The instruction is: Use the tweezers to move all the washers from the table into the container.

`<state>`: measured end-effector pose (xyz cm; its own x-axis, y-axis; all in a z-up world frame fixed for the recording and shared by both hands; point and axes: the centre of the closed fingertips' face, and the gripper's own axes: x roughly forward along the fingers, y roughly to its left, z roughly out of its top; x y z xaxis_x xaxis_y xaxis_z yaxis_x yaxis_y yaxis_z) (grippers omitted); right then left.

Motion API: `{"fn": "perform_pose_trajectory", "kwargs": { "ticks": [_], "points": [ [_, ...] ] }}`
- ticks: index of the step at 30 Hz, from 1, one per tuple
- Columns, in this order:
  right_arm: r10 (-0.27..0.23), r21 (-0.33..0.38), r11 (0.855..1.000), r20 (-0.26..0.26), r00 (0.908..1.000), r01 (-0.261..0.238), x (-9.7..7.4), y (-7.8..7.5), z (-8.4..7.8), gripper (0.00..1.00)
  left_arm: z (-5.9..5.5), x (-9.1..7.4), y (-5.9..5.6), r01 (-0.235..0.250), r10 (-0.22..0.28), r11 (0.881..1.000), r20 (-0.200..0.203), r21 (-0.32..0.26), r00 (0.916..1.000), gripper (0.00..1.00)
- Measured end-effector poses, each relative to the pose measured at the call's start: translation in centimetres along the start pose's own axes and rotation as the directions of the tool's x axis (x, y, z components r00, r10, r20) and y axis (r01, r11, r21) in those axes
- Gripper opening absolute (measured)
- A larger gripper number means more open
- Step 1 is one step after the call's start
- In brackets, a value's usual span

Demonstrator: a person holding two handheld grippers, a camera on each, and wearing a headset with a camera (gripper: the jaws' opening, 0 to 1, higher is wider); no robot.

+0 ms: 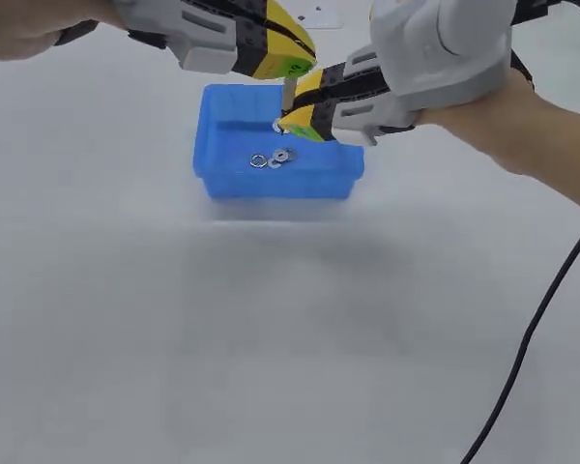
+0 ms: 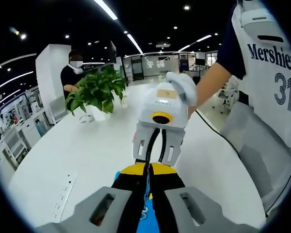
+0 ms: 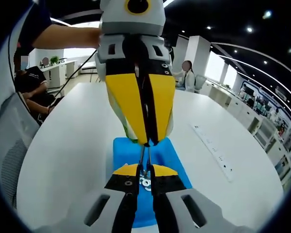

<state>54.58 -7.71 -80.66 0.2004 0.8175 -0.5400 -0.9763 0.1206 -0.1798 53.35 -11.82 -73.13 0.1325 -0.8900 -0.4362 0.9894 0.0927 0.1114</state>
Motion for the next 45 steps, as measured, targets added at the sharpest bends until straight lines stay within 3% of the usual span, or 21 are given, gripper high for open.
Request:
{"fn": "perform_pose_trajectory", "kwargs": {
  "ticks": [9, 13, 26, 30, 36, 45],
  "points": [
    [0.016, 0.01, 1.0, -0.032, 0.9993, -0.016, 1.5, 0.1, -1.9, 0.1, -2.0, 0.8, 0.2, 0.0, 0.0, 0.999, -0.016, -0.038, 0.9999, 0.06],
    [0.022, 0.007, 1.0, -0.041, 0.9989, -0.021, 1.7, 0.4, -2.1, 0.1, -2.7, 1.0, 0.2, 0.0, -0.001, 0.999, -0.029, -0.044, 0.9996, 0.06],
    [0.026, 0.019, 0.999, -0.062, 0.9977, -0.025, 2.2, 0.7, -3.1, 0.1, -3.6, 1.4, 0.3, 0.0, -0.003, 0.997, -0.043, -0.072, 0.9991, 0.06],
    [0.012, 0.01, 1.0, -0.074, 0.9972, -0.011, 2.1, 0.5, -3.3, 0.12, -3.7, 1.4, 0.3, -0.012, 0.008, 0.998, -0.054, -0.061, 0.9985, 0.06],
    [0.024, 0.055, 0.998, -0.035, 0.9991, -0.022, 1.9, 0.7, -2.5, 0.12, -3.1, 1.1, 0.5, -0.018, 0.015, 0.999, -0.047, -0.049, 0.9988, 0.05],
    [0.025, 0.091, 0.996, 0.01, 0.9996, -0.026, 1.6, 1.0, -1.2, 0.12, -1.5, 0.3, 0.0, -0.019, 0.018, 0.999, -0.016, -0.038, 0.9997, 0.05]
  ]
}}
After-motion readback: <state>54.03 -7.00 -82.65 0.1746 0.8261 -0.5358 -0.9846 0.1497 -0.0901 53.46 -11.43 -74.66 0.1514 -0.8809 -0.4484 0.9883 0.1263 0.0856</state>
